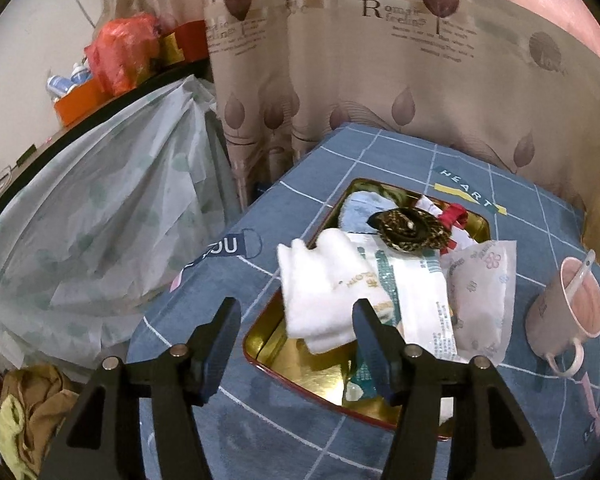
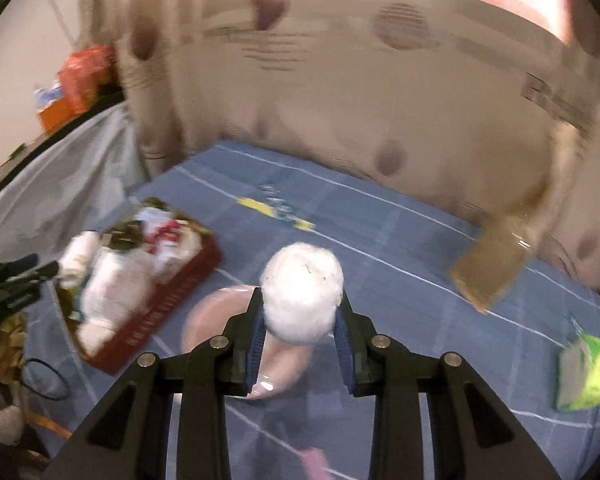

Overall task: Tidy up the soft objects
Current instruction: 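Carry the white cotton ball into the tray and open the right gripper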

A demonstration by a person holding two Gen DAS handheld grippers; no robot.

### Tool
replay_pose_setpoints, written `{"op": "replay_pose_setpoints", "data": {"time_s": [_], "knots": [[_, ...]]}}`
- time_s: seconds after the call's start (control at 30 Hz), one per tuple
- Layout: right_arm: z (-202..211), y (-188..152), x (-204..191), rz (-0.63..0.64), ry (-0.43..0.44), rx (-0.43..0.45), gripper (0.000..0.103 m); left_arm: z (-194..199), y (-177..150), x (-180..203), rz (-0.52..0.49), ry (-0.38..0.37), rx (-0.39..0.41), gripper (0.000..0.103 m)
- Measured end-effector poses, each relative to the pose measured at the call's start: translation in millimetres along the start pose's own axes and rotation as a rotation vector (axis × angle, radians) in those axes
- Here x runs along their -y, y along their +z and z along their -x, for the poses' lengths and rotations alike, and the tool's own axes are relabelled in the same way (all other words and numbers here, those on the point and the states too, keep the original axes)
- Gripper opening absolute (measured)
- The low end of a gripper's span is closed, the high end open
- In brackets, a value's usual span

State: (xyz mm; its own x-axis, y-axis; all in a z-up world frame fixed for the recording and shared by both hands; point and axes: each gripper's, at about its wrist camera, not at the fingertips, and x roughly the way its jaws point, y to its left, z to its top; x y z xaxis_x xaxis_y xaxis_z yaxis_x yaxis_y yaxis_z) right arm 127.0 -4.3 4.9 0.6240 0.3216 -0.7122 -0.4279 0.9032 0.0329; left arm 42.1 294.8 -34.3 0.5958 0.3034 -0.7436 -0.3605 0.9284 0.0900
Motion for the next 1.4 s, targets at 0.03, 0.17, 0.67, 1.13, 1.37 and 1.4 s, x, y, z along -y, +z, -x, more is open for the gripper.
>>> {"op": "replay_pose_setpoints", "data": {"time_s": [0.03,0.17,0.67,1.13,1.37,1.4], "knots": [[-3.2,4.7,-11.9,0.010,0.026,0.000,0.029,-0.7,0.4,-3.7,0.014,0.000,-0.002,0.059],[-17.6,18.3,-57.7,0.064,0.104,-0.006,0.029,-3.0,2.3,-12.4,0.042,0.021,-0.006,0.059],[-78.2,23.0,-165.9,0.186,0.253,-0.096,0.029,-4.7,3.1,-33.2,0.101,0.041,-0.018,0.059],[-134.0,29.4,-187.8,0.207,0.199,-0.135,0.029,-10.0,2.8,-36.1,0.114,0.036,-0.032,0.059],[-138.5,31.3,-186.6,0.204,0.188,-0.129,0.044,-12.0,1.4,-37.1,0.113,0.035,-0.038,0.059],[-136.2,31.9,-186.8,0.204,0.191,-0.125,0.048,-12.1,1.4,-37.1,0.112,0.035,-0.038,0.059]]}}
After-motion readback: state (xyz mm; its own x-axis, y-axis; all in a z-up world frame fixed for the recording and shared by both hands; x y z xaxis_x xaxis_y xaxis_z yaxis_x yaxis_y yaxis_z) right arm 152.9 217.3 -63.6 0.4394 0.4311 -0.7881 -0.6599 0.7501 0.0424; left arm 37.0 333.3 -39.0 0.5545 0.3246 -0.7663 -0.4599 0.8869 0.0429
